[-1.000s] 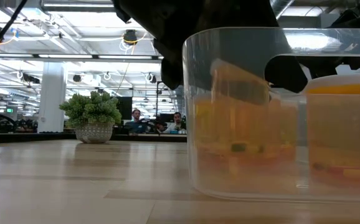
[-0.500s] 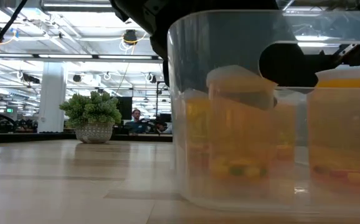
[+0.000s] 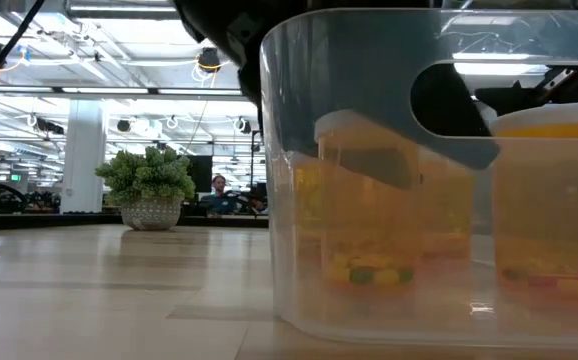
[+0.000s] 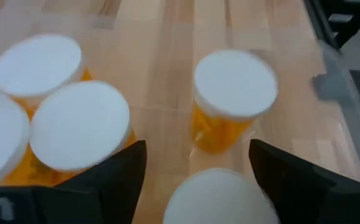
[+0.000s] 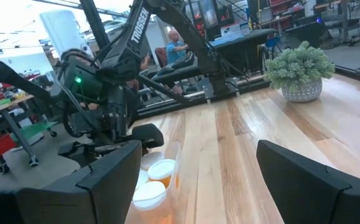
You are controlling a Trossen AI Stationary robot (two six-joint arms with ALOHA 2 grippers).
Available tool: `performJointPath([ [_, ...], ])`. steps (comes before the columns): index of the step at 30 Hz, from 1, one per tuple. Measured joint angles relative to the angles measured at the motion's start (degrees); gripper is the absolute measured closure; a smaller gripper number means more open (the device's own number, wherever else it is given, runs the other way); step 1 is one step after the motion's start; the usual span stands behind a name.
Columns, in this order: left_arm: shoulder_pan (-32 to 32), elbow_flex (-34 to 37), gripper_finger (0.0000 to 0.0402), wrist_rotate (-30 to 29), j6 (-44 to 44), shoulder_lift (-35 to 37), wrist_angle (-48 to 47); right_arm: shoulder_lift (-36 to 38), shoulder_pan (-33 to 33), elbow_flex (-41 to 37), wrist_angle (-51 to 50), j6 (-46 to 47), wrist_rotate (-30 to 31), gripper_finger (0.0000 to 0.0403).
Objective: Pick and place pill bottles into a basket
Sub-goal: Put the orange pill bottle into the transparent bin, then return to Home Position
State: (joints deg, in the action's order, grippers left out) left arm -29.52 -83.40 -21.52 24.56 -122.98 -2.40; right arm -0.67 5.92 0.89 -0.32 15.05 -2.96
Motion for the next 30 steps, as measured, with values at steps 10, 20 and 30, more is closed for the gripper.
performJointPath([
  [10,-0.04,-6.61,0.0125,-3.15,-6.71,0.07,-0.39,0.0,0.0,0.0,0.02,-0.02,0.0,0.0092],
  [20,-0.33,-13.09,0.0125,-10.43,-11.3,2.63,-5.88,-0.01,0.01,0.01,0.02,-0.01,0.0,0.0092],
  [30,1.18,-13.04,0.0125,-10.89,-13.31,11.92,-16.6,-0.01,0.0,0.0,0.0,-0.01,0.01,0.0092],
])
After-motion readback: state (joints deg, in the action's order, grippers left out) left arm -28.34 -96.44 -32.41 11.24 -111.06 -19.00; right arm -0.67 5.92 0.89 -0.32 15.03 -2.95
